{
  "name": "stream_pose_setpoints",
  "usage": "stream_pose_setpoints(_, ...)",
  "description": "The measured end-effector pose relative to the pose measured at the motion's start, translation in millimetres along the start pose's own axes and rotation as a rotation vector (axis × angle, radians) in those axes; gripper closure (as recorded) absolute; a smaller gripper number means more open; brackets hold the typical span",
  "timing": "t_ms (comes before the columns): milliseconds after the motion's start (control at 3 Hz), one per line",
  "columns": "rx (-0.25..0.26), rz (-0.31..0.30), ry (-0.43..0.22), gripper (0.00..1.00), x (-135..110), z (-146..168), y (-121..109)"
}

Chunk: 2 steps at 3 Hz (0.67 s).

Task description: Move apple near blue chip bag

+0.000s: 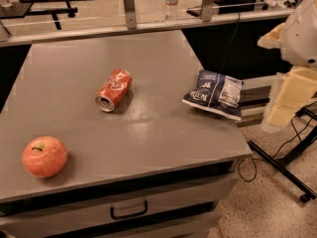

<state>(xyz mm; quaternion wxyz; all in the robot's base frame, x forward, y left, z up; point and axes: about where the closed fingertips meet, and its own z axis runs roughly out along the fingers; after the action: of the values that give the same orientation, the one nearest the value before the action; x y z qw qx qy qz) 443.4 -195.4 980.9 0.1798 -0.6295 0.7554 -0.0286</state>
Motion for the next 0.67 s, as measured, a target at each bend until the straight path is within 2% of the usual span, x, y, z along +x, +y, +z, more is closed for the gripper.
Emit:
stream_pose_setpoints(333, -0.023, -0.126, -0.128, 0.00, -41, 10, 4)
stream_pose_setpoints(667, -0.081, -0.259, -0.326, 0.00, -99, 16, 24)
